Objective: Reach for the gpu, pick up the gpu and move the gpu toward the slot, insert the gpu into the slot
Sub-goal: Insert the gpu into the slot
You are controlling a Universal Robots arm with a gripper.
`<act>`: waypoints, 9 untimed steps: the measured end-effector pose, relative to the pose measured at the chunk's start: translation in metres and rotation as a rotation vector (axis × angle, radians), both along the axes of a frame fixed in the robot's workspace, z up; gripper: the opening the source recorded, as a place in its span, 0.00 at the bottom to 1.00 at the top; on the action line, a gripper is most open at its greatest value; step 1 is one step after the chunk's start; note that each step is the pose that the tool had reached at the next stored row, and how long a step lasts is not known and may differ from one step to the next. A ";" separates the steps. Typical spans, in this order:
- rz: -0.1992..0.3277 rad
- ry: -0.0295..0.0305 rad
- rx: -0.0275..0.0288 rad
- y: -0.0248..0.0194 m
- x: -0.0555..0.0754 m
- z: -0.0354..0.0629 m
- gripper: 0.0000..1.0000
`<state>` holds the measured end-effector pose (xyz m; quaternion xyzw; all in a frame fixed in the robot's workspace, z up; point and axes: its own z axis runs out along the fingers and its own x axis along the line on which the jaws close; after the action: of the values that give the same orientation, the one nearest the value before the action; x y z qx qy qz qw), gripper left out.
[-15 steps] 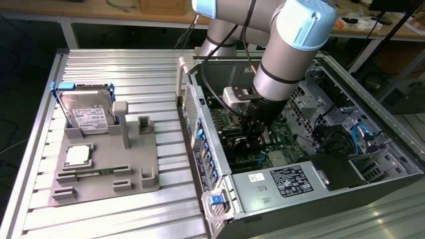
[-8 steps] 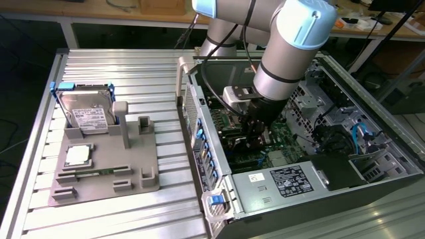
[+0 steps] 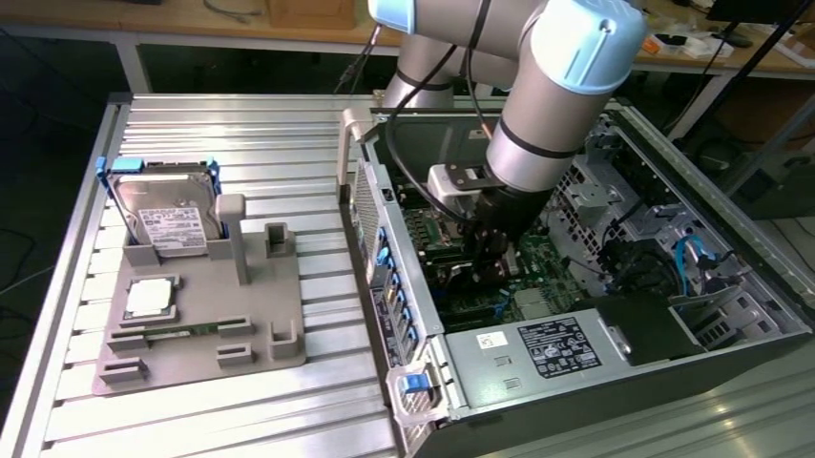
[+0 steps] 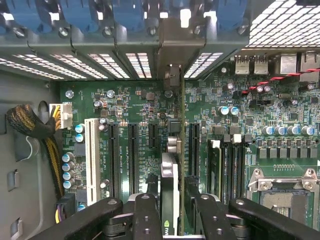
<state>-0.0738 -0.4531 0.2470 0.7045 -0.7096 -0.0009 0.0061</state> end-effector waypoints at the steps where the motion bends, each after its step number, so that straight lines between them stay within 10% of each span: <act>1: 0.000 -0.0001 0.0001 0.0000 0.000 0.0007 0.34; 9: 0.000 -0.0004 0.0000 0.0000 0.000 0.0051 0.34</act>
<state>-0.0739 -0.4531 0.2521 0.7045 -0.7097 -0.0007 0.0060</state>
